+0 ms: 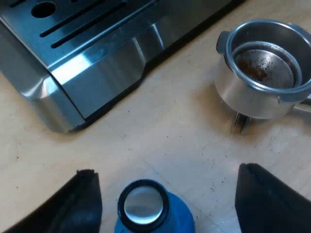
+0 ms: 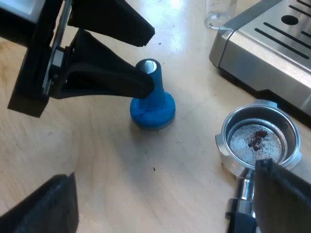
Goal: Grind coffee beans and then tamp
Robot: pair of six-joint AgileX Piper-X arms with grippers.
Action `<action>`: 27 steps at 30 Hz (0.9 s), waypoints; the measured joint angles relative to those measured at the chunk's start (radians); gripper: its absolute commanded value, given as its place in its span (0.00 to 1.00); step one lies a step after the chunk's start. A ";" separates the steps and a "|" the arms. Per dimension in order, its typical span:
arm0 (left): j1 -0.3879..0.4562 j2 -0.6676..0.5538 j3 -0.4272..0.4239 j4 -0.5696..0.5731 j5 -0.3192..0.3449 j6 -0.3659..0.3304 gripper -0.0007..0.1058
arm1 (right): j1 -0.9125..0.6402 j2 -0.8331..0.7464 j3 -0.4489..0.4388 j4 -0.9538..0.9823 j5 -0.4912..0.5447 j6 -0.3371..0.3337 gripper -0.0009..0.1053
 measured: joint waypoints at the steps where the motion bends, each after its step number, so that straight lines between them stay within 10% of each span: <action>1: 0.000 0.000 0.000 0.000 0.000 0.000 0.57 | 0.000 0.000 0.000 -0.001 0.000 0.000 0.78; 27: 0.000 0.259 0.037 -0.227 0.015 0.000 0.56 | 0.000 0.000 0.000 -0.001 0.000 0.000 0.78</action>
